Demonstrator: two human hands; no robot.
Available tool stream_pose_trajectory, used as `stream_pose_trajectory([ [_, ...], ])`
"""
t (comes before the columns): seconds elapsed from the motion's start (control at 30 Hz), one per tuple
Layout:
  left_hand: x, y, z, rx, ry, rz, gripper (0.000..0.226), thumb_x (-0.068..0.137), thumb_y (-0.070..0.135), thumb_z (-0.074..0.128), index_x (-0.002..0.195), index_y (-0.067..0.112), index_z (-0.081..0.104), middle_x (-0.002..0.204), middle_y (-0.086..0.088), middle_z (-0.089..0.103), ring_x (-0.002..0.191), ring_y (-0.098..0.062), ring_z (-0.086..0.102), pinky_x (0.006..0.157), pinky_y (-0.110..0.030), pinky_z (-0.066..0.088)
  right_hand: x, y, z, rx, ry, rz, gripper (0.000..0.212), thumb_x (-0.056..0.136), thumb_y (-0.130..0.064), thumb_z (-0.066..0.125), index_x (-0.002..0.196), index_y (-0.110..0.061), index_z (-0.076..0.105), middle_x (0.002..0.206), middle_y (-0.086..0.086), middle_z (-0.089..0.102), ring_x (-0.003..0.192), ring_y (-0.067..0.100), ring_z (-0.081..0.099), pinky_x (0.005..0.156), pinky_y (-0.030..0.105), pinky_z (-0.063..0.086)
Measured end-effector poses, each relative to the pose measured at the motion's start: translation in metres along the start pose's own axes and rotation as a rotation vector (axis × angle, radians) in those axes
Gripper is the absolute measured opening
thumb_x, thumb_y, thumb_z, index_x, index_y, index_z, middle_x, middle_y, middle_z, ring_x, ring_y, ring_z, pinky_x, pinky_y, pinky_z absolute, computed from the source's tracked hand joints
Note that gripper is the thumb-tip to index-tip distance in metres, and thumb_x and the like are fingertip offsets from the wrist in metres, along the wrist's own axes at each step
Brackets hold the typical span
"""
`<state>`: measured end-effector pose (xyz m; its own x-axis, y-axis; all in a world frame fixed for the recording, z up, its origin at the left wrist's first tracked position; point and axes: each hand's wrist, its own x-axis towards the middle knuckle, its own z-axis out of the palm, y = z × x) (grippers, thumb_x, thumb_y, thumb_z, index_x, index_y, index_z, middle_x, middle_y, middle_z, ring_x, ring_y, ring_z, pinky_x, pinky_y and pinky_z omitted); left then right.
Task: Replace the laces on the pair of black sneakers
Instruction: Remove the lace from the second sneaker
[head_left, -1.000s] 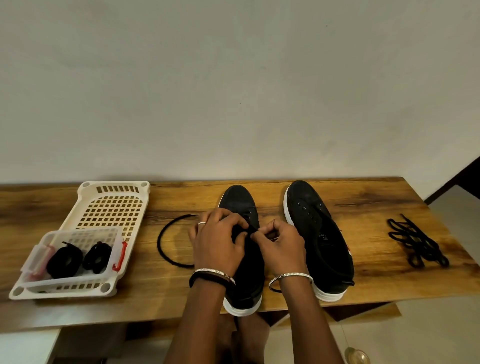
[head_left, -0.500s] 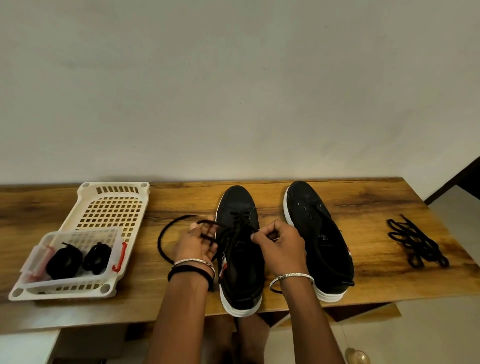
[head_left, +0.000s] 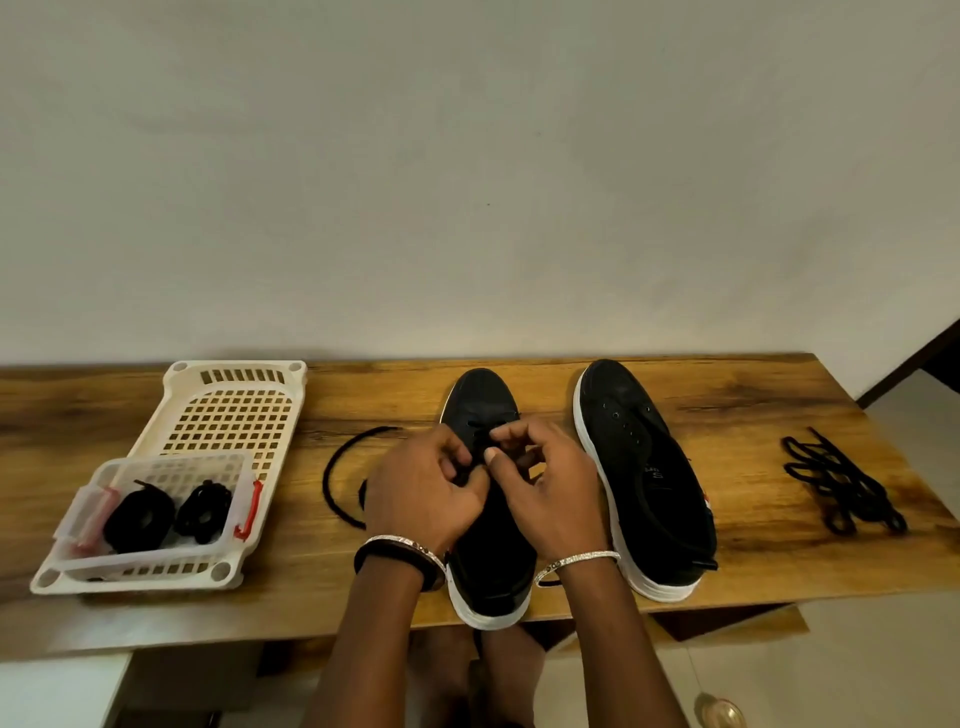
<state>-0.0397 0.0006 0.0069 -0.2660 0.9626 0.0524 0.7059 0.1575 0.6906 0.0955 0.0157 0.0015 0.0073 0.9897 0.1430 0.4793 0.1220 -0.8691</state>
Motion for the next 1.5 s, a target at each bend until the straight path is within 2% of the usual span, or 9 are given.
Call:
stream_pose_trajectory([
  [0.13,0.000,-0.002,0.005,0.105,-0.044,0.018,0.016,0.078,0.039,0.070,0.082,0.032,0.057,0.068,0.012,0.059,0.065,-0.004,0.057,0.060,-0.031,0.054,0.001,0.005,0.006,-0.127,0.002,-0.076,0.015,0.091,-0.018,0.066,0.102,-0.026,0.072,0.099,-0.012,0.065,0.090,0.003,0.060,0.077,0.024,0.052],
  [0.3,0.004,-0.007,0.003,-0.100,-0.005,-0.110,0.017,0.077,0.029,0.079,0.068,0.026,0.064,0.058,0.008,0.062,0.058,-0.011,0.061,0.058,-0.030,0.051,0.001,0.004,0.015,-0.382,-0.089,-0.103,0.031,0.087,-0.019,0.072,0.116,-0.028,0.067,0.112,-0.007,0.061,0.106,0.014,0.057,0.088,0.032,0.052],
  [0.63,0.006,-0.014,0.003,-0.224,-0.020,-0.183,0.020,0.075,0.026,0.084,0.065,0.026,0.067,0.056,0.003,0.067,0.056,-0.019,0.067,0.064,-0.043,0.059,-0.002,0.002,0.025,-0.476,0.085,-0.171,0.005,0.097,-0.029,0.057,0.099,-0.024,0.056,0.097,-0.005,0.057,0.089,0.016,0.052,0.072,0.035,0.047],
  [0.8,0.007,-0.015,0.005,-0.275,-0.032,-0.211,0.019,0.073,0.025,0.085,0.064,0.023,0.068,0.054,0.000,0.066,0.055,-0.022,0.068,0.062,-0.045,0.060,0.008,0.006,0.019,0.388,0.247,0.572,0.015,0.098,-0.019,0.054,0.094,-0.005,0.059,0.086,0.007,0.067,0.082,0.027,0.064,0.074,0.039,0.051],
  [0.87,0.008,-0.015,0.005,-0.285,-0.035,-0.218,0.019,0.072,0.024,0.085,0.063,0.023,0.068,0.054,0.000,0.067,0.055,-0.022,0.068,0.062,-0.045,0.060,0.010,0.009,0.010,0.448,0.182,0.649,0.009,0.093,-0.018,0.063,0.089,-0.009,0.063,0.083,0.005,0.069,0.081,0.025,0.067,0.078,0.042,0.055],
  [1.03,0.009,-0.015,0.006,-0.293,-0.045,-0.231,0.019,0.072,0.024,0.085,0.063,0.022,0.068,0.054,0.001,0.067,0.056,-0.023,0.068,0.063,-0.047,0.060,0.005,0.005,-0.006,0.044,0.129,0.137,0.033,0.082,-0.020,0.075,0.108,-0.033,0.061,0.108,-0.014,0.053,0.091,0.002,0.055,0.073,0.012,0.045],
  [1.13,0.009,-0.014,0.006,-0.286,-0.039,-0.234,0.018,0.072,0.023,0.085,0.064,0.022,0.069,0.053,0.000,0.066,0.055,-0.024,0.067,0.062,-0.047,0.060,0.003,0.006,0.001,-0.287,-0.021,-0.130,0.030,0.083,-0.025,0.074,0.111,-0.034,0.068,0.114,-0.012,0.053,0.106,0.010,0.049,0.088,0.025,0.046],
  [1.27,0.009,-0.013,0.005,-0.271,-0.035,-0.234,0.019,0.072,0.023,0.085,0.063,0.022,0.069,0.052,0.001,0.066,0.056,-0.024,0.067,0.063,-0.045,0.060,0.000,-0.001,0.009,-0.503,-0.058,-0.159,0.018,0.088,-0.026,0.070,0.106,-0.029,0.069,0.112,-0.007,0.060,0.107,0.020,0.049,0.086,0.038,0.048],
  [1.5,0.009,-0.016,0.007,-0.264,-0.031,-0.219,0.016,0.073,0.023,0.084,0.066,0.022,0.070,0.055,0.001,0.067,0.055,-0.021,0.068,0.062,-0.044,0.060,-0.003,-0.004,0.018,-0.611,-0.040,-0.144,0.015,0.099,-0.033,0.055,0.110,-0.026,0.061,0.121,-0.004,0.055,0.113,0.020,0.047,0.089,0.038,0.042],
])
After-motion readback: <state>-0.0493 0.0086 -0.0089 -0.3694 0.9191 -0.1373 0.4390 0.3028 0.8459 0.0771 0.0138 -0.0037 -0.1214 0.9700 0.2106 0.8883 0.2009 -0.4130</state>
